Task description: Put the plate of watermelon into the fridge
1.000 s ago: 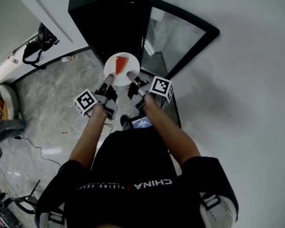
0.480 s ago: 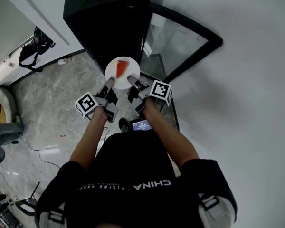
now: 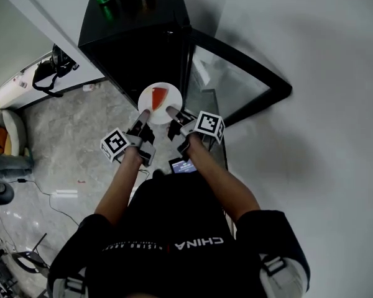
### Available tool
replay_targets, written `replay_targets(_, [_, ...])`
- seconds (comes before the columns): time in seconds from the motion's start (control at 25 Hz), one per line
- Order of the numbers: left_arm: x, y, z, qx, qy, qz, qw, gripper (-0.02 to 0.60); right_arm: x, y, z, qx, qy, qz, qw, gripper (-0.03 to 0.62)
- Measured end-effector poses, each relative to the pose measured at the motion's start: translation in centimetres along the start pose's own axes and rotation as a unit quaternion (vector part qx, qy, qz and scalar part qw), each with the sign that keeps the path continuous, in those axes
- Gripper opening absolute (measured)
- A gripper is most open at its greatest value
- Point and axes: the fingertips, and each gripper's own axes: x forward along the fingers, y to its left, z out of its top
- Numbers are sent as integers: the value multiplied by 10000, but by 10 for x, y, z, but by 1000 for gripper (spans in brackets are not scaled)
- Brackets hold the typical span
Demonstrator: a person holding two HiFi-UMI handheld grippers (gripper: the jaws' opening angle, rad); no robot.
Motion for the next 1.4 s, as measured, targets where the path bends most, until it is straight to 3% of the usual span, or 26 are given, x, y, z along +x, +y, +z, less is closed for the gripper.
replay_targets(0.4, [-7, -4, 10, -32, -391, 236, 9990, 41, 13, 7, -4, 138, 465, -37, 9988, 29])
replay_targets(0.72, [-6, 6, -1, 216, -257, 144, 9993, 40, 5, -10, 0, 24, 193, 273, 9994, 29])
replay_targets(1.0, [-7, 2, 3, 134, -163, -160, 9996, 41, 6, -3, -3, -99, 46, 357, 9993, 29])
replay_targets(1.4, [-9, -3, 7, 94, -105, -234, 9996, 41, 6, 6, -6, -155, -15, 352, 9993, 29])
